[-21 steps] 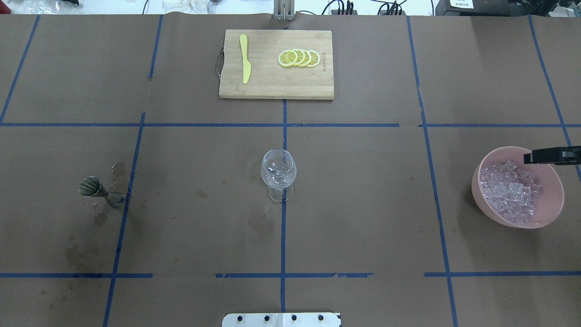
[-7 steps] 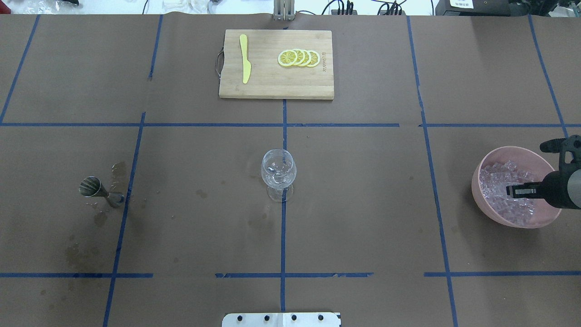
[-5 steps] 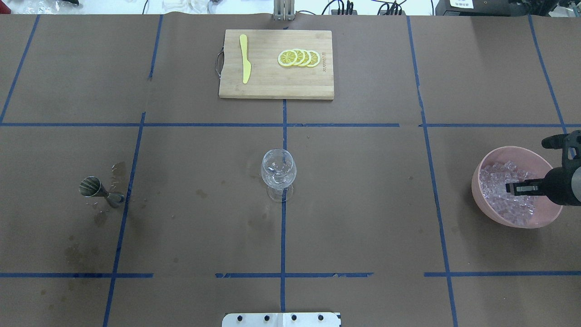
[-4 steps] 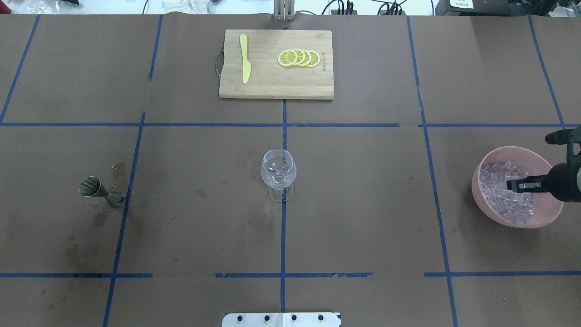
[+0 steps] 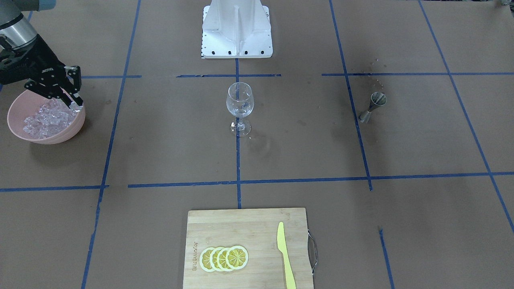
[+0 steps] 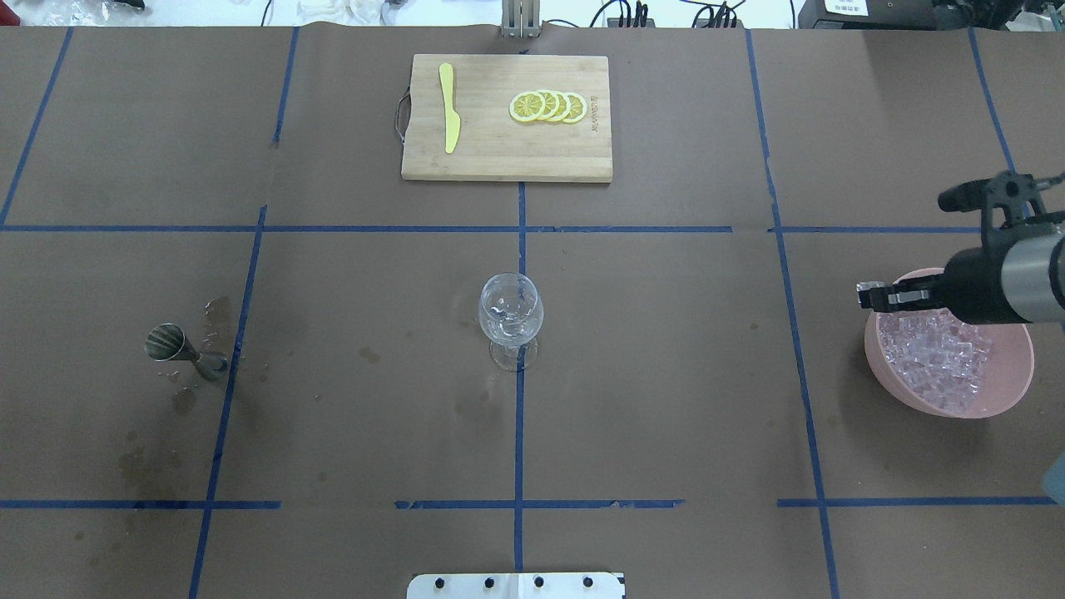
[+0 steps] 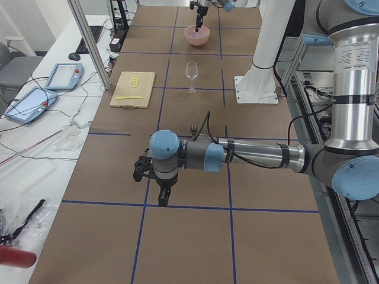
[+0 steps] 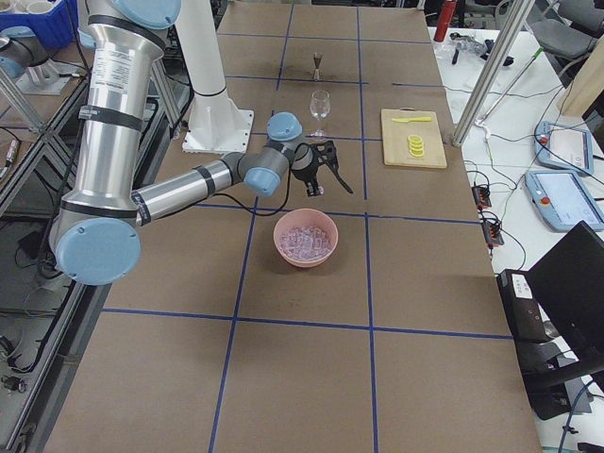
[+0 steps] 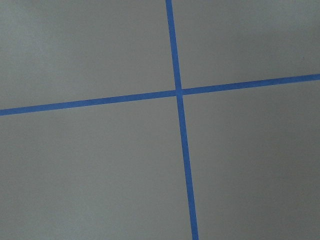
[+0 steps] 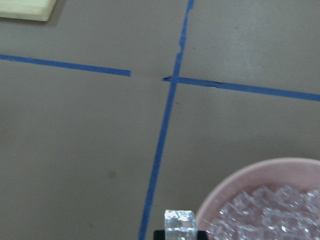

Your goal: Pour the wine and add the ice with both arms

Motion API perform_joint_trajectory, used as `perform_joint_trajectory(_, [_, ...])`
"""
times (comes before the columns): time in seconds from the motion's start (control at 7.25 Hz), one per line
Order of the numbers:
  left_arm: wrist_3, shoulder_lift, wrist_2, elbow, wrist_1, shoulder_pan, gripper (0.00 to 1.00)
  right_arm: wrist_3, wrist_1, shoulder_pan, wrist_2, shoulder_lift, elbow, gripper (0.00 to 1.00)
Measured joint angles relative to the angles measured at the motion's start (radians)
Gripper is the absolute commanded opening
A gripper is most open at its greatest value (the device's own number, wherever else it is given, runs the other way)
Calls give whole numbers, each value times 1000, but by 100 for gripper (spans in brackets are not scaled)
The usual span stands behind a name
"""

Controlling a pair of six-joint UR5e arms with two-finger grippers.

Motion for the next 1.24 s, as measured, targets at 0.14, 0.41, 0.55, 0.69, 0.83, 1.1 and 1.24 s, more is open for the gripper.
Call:
perform_joint_trajectory(0.14, [1,3,1,-5,-1,-1,100,7,-222,-12,0,152,28,0])
perform_joint_trajectory(0.41, [2,6,0,-18,-2,0,100,79,-587,-80,-13,443,57,0])
perform_joint_trajectory(0.55, [2,7,0,-21,-2,0,100,149,-703,-137,-41,566,54,0])
perform_joint_trajectory(0.69, [2,7,0,-23,-3,0,100,230,-778,-207,-101,677,32,0])
perform_joint_trajectory(0.83, [2,7,0,-24,-3,0,100,301,-816,-275,-172,771,-16,0])
perform_joint_trajectory(1.1, [2,7,0,-25,-4,0,100,382,-835,-362,-267,912,-133,0])
perform_joint_trajectory(1.24, [2,7,0,-26,-4,0,100,402,-836,-381,-284,948,-168,0])
